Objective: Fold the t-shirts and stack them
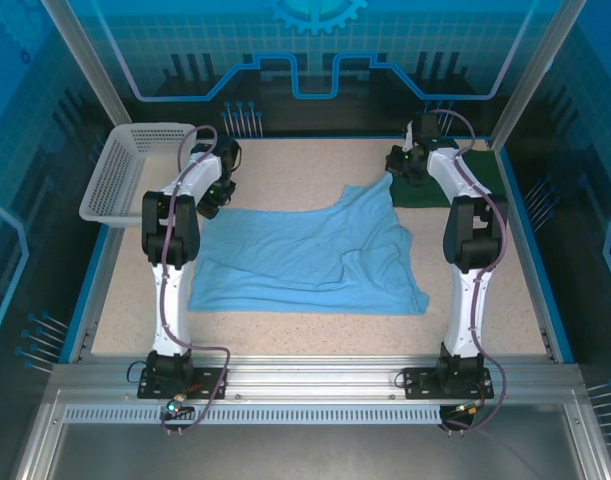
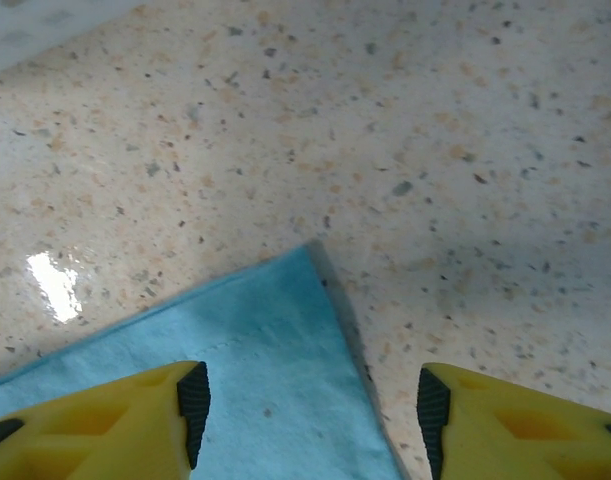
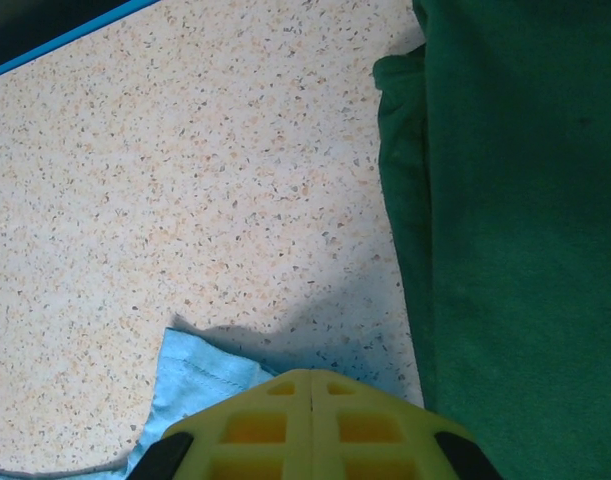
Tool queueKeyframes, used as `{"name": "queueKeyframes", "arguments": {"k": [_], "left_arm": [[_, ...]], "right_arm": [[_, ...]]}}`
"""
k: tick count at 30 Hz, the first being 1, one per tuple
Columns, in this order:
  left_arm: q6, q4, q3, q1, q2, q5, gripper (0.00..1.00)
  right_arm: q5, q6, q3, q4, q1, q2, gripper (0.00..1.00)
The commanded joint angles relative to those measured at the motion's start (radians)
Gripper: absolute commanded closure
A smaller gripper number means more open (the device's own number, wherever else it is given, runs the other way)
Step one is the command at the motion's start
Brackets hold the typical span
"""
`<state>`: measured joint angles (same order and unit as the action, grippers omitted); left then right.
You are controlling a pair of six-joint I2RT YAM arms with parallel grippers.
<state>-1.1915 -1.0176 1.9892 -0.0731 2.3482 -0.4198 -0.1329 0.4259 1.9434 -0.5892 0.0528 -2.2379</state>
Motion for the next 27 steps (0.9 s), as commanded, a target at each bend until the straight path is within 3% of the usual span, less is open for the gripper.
{"name": "queueKeyframes", "arguments": {"k": [1, 21, 27], "left_arm": [[-0.041, -0.036, 0.001, 0.001, 0.009, -0.054, 0.43], [-0.01, 0.09, -0.017, -0.02, 0.034, -0.038, 0.51], [0.002, 0.065, -0.009, -0.022, 0.051, -0.057, 0.62]], "right_arm": [[-0.02, 0.008, 0.009, 0.006, -0.006, 0.008, 1.0], [-0.032, 0.011, 0.048, -0.005, 0.013, -0.02, 1.0], [-0.03, 0.008, 0.063, -0.014, 0.013, -0.028, 1.0]]}}
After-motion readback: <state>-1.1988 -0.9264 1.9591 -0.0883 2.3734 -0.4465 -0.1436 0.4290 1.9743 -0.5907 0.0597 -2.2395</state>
